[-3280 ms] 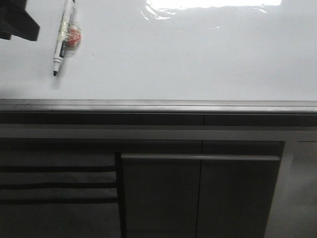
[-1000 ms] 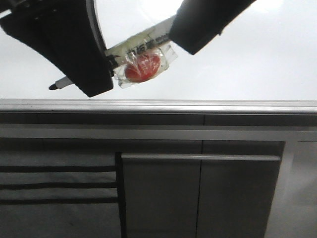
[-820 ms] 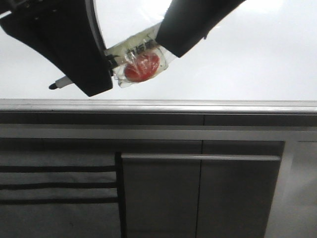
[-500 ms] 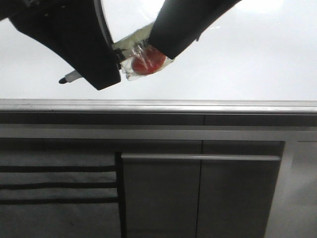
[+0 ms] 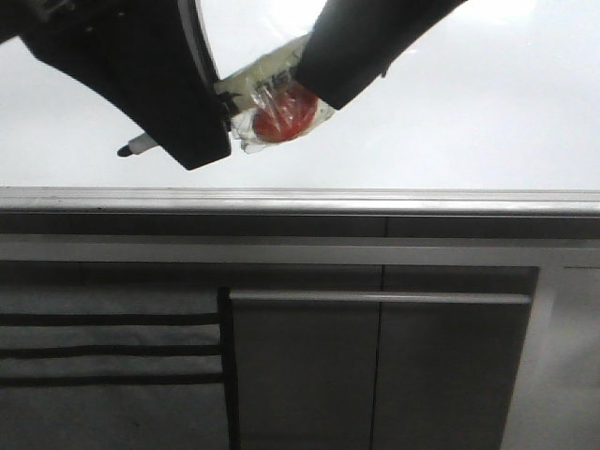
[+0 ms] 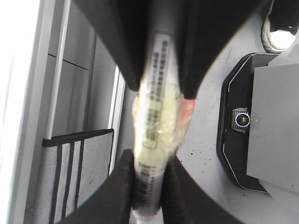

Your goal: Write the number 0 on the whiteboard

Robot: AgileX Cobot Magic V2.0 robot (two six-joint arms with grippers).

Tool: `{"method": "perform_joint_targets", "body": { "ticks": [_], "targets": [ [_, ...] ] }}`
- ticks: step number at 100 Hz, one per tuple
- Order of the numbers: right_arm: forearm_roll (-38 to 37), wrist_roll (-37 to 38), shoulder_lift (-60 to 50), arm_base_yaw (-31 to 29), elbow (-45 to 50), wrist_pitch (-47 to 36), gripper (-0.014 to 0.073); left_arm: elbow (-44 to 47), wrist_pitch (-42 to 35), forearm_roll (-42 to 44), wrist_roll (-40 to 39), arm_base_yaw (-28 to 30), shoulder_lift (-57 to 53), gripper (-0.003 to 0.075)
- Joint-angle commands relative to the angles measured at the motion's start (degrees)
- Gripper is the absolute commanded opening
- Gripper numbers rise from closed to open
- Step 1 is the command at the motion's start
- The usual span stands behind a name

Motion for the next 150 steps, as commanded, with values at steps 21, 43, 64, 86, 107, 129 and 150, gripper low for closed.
{"method": "perform_joint_targets", "body": {
  "ticks": [21, 43, 64, 86, 107, 129, 150],
  "targets": [
    [2.2, -0.1, -2.1, -1.7, -1.9, -1.9, -0.0047, -1.9, -3.8, -1.5, -4.6, 2.2, -2.0, 0.0283],
    [9.7, -0.1, -6.8, -12.1, -0.5, 0.4, -0.0047, 0.6, -12.8, -5.9, -8.8, 8.4, -8.3, 0.0429],
    [18.1, 2.3, -14.3, -27.3, 9.7, -5.8, -0.0047, 11.0, -21.9, -9.2, -17.0, 18.9, -21.3, 0.0428],
    [26.7, 4.0, -16.9, -34.9, 17.8, -11.5, -0.0047, 24.0, -29.5, -10.3, -21.3, 29.8, -33.3, 0.0428],
    [19.3, 11.3, -7.4, -32.0, 10.0, -9.6, -0.0047, 26.9, -32.6, -10.7, -21.3, 32.1, -36.0, 0.0428],
    [2.7, 25.7, -3.4, -20.7, 2.5, -16.4, -0.0047, 26.9, -32.5, -10.7, -21.3, 32.1, -34.7, 0.0428],
    [-6.1, 34.9, -2.0, -17.2, 0.7, -18.5, -0.0047, 26.9, -32.6, -10.6, -21.3, 32.1, -33.8, 0.0428]
  ]
}}
